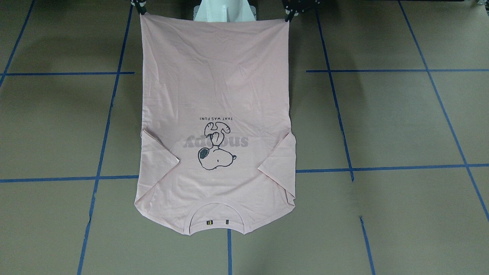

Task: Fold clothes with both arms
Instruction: 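Lift the hem with both grippers and fold it toward the collar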

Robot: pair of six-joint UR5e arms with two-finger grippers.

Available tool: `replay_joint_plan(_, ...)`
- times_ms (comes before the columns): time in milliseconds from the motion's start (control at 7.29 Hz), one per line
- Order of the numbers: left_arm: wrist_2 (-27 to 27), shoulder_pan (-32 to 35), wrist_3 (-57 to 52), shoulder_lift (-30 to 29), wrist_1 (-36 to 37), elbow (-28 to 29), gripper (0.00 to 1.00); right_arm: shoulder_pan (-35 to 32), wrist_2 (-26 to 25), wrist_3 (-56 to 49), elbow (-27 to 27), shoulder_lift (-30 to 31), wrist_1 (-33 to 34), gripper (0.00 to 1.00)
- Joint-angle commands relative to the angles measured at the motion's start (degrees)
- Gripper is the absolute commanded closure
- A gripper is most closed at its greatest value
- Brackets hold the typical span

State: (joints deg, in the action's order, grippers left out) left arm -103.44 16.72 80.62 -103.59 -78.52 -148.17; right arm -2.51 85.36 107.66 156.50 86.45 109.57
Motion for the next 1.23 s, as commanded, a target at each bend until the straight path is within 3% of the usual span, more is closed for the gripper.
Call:
replay_joint_plan(0, -2.03, 2.26, -3.25, -6.78, 7.06, -0.21, 1.0, -3.36, 2.09, -4.44, 0.83, -1.1, 2.05, 1.0)
replay_joint_plan(411, -1.77, 10.77, -11.09, -12.84, 6.8, 10.75, 1.0, -11.34, 2.97, -11.04, -5.29, -7.93, 3.02, 1.0)
replay_joint_plan(685, -1.94, 15.25, -13.1, -16.54, 6.63, 16.65, 1.0, -20.91, 7.95, -17.2, -14.51, -14.61, 3.02, 1.0)
replay_joint_plan(823, -1.94, 18.58, -19.04, -17.42, 5.93, 20.51, 1.0, -24.61, 9.63, -20.96, -19.08, -16.9, 2.67, 1.0)
replay_joint_plan(1097, -1.94, 23.17, -21.99, -17.69, -1.15, 29.37, 1.0, -28.85, 9.65, -24.68, -27.78, -20.94, 1.18, 1.0)
